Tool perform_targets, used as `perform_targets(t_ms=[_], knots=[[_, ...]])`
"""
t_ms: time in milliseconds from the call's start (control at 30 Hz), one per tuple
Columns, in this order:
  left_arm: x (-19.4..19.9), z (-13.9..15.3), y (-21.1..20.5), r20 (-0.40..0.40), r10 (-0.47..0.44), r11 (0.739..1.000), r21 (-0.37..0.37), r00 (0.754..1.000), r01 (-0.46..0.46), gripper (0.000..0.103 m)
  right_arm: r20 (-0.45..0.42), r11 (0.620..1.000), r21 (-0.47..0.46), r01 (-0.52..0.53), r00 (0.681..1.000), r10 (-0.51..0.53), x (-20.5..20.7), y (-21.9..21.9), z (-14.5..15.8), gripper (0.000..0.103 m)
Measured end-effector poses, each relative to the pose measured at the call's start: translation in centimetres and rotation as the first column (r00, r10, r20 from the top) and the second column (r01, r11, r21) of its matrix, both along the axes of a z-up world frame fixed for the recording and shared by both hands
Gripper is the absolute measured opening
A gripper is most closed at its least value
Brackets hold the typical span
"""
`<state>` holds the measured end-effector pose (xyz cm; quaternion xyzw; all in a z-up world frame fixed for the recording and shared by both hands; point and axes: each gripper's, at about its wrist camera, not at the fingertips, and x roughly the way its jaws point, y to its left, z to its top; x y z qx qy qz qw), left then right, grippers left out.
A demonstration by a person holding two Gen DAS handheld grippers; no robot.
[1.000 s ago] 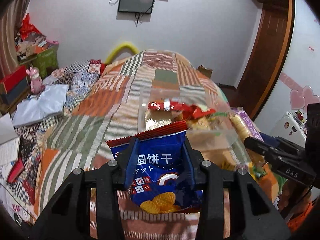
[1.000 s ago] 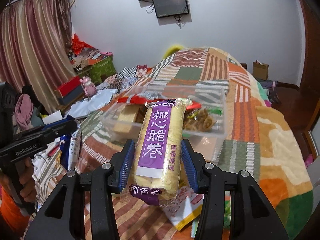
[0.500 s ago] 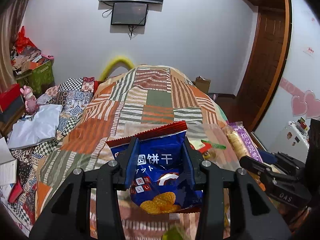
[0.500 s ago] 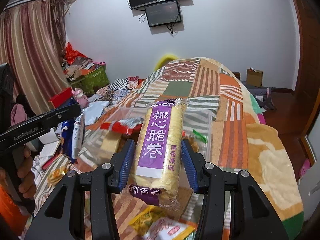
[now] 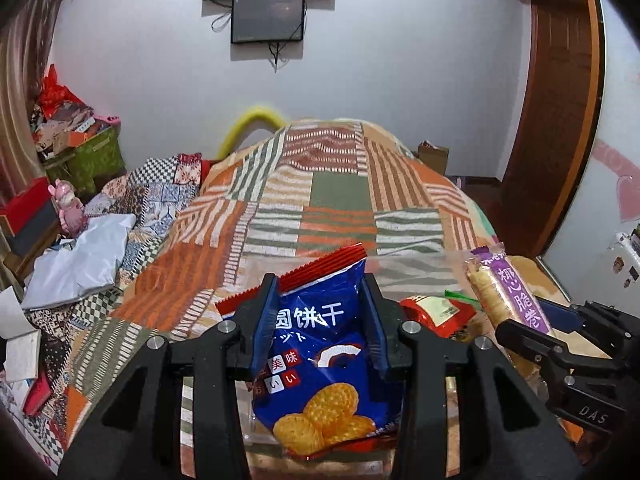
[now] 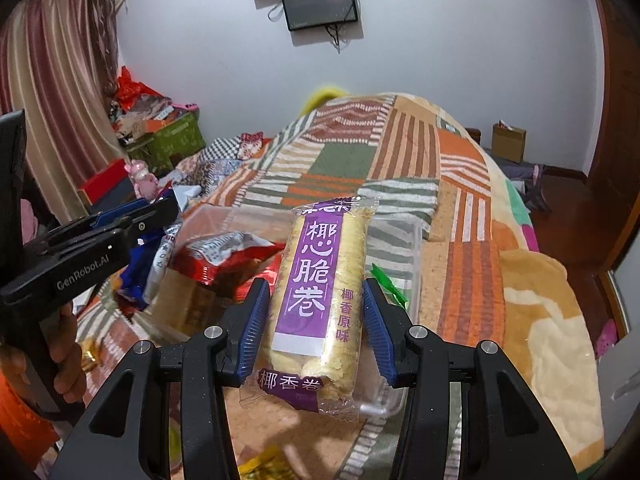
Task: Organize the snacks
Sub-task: 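Lift both held packs over the clear box, lower them in and open both grippers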
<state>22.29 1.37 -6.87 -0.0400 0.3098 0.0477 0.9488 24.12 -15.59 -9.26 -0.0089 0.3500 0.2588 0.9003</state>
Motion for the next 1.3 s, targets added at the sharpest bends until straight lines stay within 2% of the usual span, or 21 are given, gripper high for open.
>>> perform_targets(t_ms=[167, 267, 367, 533, 600, 667, 800, 1033, 1100, 1167, 1300], knots=[[1.0, -1.0, -0.8, -0.023, -0.037, 0.999, 0.016, 0.999, 0.037, 0.032, -0.037, 1.0, -0.022, -0.003, 0.999, 0.002, 1.1, 0.3, -1.1, 0.044], [1.7, -1.8, -1.6, -0.061, -0.072, 0.997, 0.018, 0.996, 0.074, 0.032, -0.061, 0.999, -0.033, 0.0, 0.998, -0.002, 1.8, 0.5, -1.6, 0.044], [2.0, -2.3, -2.1, -0.069, -0.073, 0.996, 0.05, 0.995, 0.076, 0.032, -0.081, 1.0, -0.029, 0.004, 0.997, -0.006, 2.2, 0.3, -2.0, 0.044], [2.0, -2.1, -2.0, -0.086, -0.086, 0.995, 0.044, 0.993, 0.09, 0.032, -0.077, 0.999, -0.046, 0.009, 0.997, -0.012, 2.0, 0.3, -1.8, 0.044], [1.9, -1.9, -1.8, -0.095, -0.099, 0.995, 0.021, 0.991, 0.101, 0.034, -0.065, 0.998, -0.063, 0.016, 0.998, -0.02, 1.7, 0.3, -1.6, 0.046], [1.5, -1.4, -1.4, -0.096, -0.111, 0.994, -0.016, 0.989, 0.11, 0.04, -0.061, 0.998, -0.061, 0.016, 0.998, -0.02, 1.3, 0.1, -1.3, 0.049], [0.3, -0.4, -1.3, -0.092, -0.126, 0.992, -0.041, 0.988, 0.123, 0.05, -0.041, 0.998, -0.052, 0.017, 0.999, -0.02, 0.4, -0.3, -0.5, 0.057], [-2.6, 1.5, -0.6, -0.074, -0.109, 0.994, -0.04, 0.991, 0.106, 0.056, 0.003, 0.999, -0.04, 0.003, 1.0, -0.003, -2.4, -1.0, 1.4, 0.058], [-3.5, 1.9, -0.1, -0.071, -0.1, 0.994, -0.044, 0.993, 0.097, 0.058, 0.011, 1.0, -0.03, -0.002, 1.0, 0.002, -3.1, -1.3, 1.7, 0.061], [-4.7, 2.2, 0.6, -0.071, -0.09, 0.995, -0.051, 0.993, 0.086, 0.065, 0.027, 1.0, -0.022, -0.003, 1.0, 0.004, -4.4, -1.6, 2.2, 0.063], [-7.5, 2.5, 2.0, -0.08, -0.067, 0.997, -0.034, 0.995, 0.064, 0.067, 0.044, 1.0, -0.005, -0.016, 0.999, 0.016, -6.3, -1.8, 2.7, 0.067]])
